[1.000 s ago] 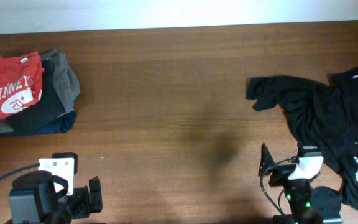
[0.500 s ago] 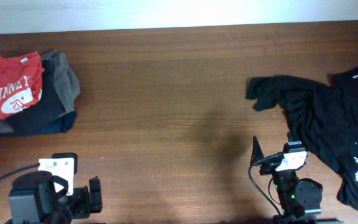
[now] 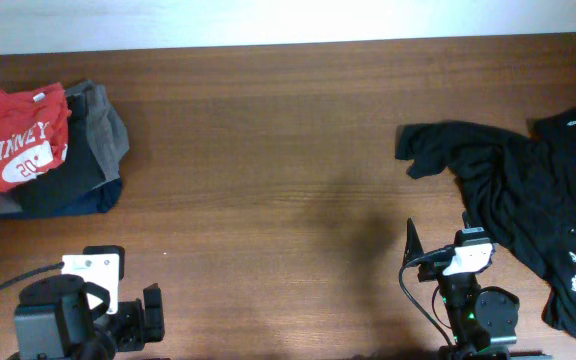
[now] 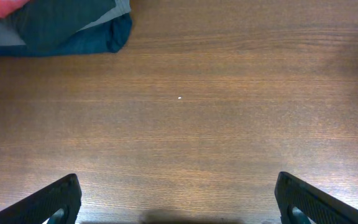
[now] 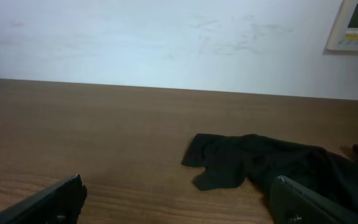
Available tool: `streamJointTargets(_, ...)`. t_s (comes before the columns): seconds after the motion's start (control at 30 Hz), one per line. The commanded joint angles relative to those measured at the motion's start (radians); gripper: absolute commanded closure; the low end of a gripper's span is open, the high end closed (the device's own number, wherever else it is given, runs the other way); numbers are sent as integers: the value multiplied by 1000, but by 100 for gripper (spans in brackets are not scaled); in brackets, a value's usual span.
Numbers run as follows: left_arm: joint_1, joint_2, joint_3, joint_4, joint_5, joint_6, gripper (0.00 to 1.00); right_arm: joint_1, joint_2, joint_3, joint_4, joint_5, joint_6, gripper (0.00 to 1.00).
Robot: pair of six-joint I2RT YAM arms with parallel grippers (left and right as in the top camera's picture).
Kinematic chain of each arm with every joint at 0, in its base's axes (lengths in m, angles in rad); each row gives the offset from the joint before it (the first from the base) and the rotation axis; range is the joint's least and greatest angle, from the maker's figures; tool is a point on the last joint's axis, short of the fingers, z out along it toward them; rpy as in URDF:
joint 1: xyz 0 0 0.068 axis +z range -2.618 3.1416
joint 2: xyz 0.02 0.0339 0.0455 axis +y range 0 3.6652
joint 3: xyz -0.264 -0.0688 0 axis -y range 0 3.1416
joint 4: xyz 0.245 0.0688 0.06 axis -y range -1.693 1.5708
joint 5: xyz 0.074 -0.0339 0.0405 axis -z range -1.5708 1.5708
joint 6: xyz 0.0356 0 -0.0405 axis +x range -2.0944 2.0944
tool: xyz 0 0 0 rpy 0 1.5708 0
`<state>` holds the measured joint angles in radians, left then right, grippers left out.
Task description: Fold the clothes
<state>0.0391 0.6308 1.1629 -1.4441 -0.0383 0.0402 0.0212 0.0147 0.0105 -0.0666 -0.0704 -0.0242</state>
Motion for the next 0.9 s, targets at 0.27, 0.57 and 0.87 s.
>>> streamJointTargets(0.27,4,-4,2,3,-11,-6,1,5,-10,-5,-5,-8,-2,1)
streamJointTargets(0.57,4,-4,2,3,-11,-6,1,5,-10,-5,-5,-8,-2,1)
streamJointTargets(0.87,5,-40,-20,65,-35,6,1,5,-10,-5,-5,-8,-2,1)
